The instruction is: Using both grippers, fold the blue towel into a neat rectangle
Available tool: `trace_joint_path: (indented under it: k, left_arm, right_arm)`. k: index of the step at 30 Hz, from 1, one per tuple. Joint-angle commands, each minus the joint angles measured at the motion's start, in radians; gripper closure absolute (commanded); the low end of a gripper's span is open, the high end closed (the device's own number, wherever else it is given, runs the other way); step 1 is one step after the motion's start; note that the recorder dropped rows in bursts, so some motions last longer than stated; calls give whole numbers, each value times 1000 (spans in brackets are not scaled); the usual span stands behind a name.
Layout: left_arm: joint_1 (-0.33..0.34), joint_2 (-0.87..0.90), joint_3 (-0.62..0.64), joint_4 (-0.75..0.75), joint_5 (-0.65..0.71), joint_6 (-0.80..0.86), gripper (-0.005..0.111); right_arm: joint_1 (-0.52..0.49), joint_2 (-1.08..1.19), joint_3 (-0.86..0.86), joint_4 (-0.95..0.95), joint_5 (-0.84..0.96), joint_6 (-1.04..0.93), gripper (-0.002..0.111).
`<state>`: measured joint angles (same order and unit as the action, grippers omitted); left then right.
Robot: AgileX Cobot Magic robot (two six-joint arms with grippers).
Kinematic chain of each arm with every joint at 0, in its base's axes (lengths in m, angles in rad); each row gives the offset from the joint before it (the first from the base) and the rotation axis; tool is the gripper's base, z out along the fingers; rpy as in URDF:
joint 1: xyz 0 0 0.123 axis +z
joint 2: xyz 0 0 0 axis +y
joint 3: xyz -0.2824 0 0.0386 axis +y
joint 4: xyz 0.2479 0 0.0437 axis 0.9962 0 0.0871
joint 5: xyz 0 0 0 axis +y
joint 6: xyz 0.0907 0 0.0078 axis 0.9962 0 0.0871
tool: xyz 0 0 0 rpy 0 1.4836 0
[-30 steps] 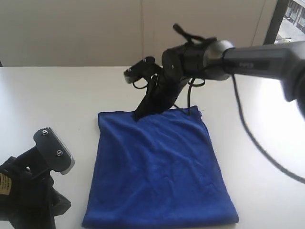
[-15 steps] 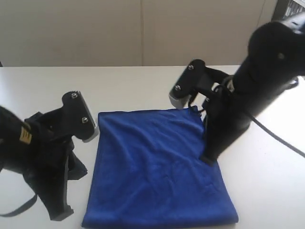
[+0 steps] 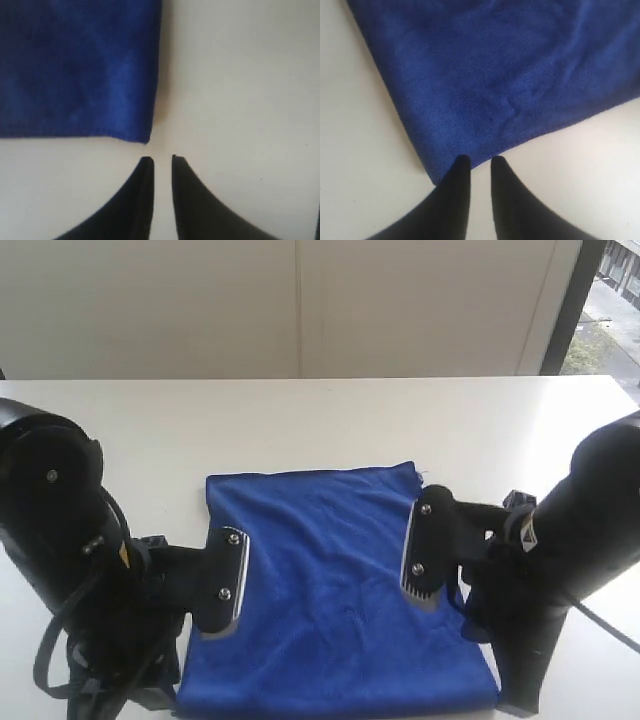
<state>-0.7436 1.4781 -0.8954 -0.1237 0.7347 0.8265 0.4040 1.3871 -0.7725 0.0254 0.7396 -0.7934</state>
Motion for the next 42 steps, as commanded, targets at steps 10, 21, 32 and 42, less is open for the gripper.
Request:
trace_joint_path:
  k: [10, 21, 32, 42]
  left_arm:
    - [3, 1, 157, -54, -310, 221, 45]
    - [3, 72, 177, -54, -368, 223, 45]
    - [3, 127, 177, -54, -374, 223, 45]
    - [3, 138, 177, -54, -383, 223, 45]
  right_arm:
    - [-4, 13, 173, -2, -277, -253, 55]
    - [-4, 118, 180, -63, -290, -251, 55]
    - [-4, 118, 204, -62, -299, -251, 55]
    - [-4, 86, 204, -56, -294, -249, 55]
